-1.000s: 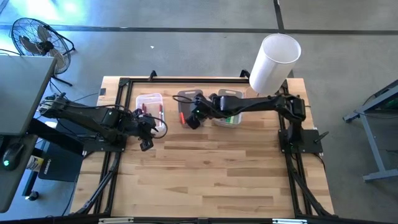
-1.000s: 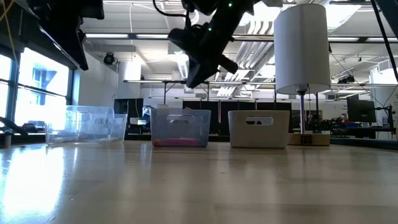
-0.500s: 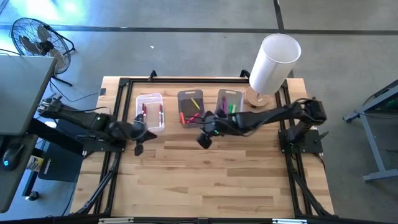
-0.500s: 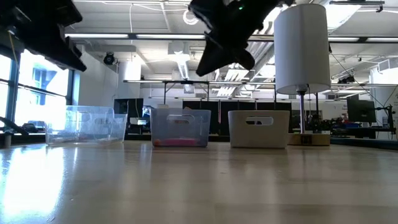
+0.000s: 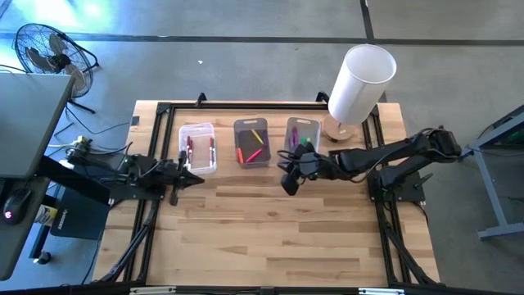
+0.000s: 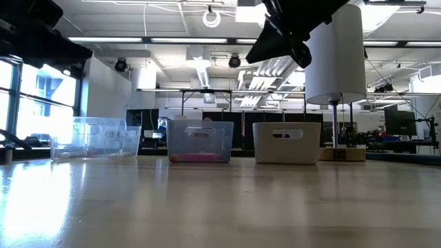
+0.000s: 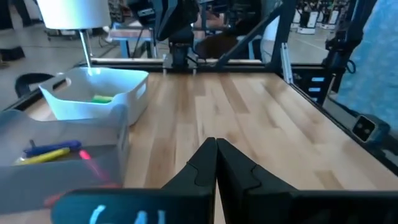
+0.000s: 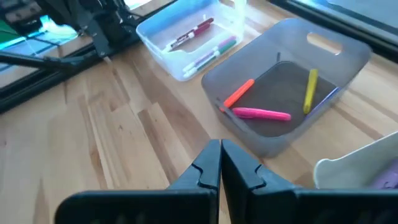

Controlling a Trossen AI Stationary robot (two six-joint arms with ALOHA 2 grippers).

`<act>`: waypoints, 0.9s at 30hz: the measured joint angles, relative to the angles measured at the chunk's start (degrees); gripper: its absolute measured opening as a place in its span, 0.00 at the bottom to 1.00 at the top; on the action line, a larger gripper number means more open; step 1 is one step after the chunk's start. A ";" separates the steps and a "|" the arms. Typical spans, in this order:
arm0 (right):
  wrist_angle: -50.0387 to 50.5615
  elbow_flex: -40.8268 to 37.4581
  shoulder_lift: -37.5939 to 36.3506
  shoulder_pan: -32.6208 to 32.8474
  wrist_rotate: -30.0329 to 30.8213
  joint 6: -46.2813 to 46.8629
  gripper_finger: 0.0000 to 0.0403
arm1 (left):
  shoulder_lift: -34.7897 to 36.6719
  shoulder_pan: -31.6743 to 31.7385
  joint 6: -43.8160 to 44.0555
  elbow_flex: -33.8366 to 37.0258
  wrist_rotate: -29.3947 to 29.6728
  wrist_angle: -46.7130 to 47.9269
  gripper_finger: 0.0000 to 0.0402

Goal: Pick & Place Markers
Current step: Return to Home Position

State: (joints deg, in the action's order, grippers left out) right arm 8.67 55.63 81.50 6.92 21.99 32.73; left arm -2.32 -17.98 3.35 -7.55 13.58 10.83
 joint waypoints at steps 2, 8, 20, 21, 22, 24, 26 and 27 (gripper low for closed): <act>0.21 -0.28 -0.62 0.00 0.32 -0.09 0.00 | 0.91 0.02 -0.26 1.49 0.55 -0.88 0.00; 0.15 -0.28 -0.81 -0.15 0.52 -2.05 0.00 | 1.59 0.01 -0.94 2.99 -0.43 -2.99 0.00; 0.24 -0.28 -0.81 -0.67 1.88 -2.15 0.00 | 0.16 11.24 -0.09 6.67 -12.06 -11.05 0.00; 0.21 -0.28 -0.81 -0.86 1.88 -2.16 0.00 | -0.19 12.55 0.19 6.54 -13.23 -11.61 0.00; 0.23 -0.28 -0.81 -0.96 1.85 -2.14 0.00 | -0.36 13.40 0.61 6.53 -14.25 -11.14 0.00; 0.22 -0.28 -0.81 -0.96 1.88 -1.83 0.00 | -0.29 14.61 1.46 6.54 -14.97 -10.87 0.00; 0.24 -0.28 -0.81 -0.96 1.86 -1.76 0.00 | -0.01 15.13 1.43 6.56 -14.67 -10.86 0.00; 0.25 -0.28 -0.81 -0.94 1.73 -1.72 0.00 | 0.03 15.16 1.31 6.56 -14.49 -10.90 0.00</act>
State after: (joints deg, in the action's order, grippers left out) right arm 8.93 55.35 80.68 5.98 23.72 31.00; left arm -2.28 -2.83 4.65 -0.99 -0.91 -0.07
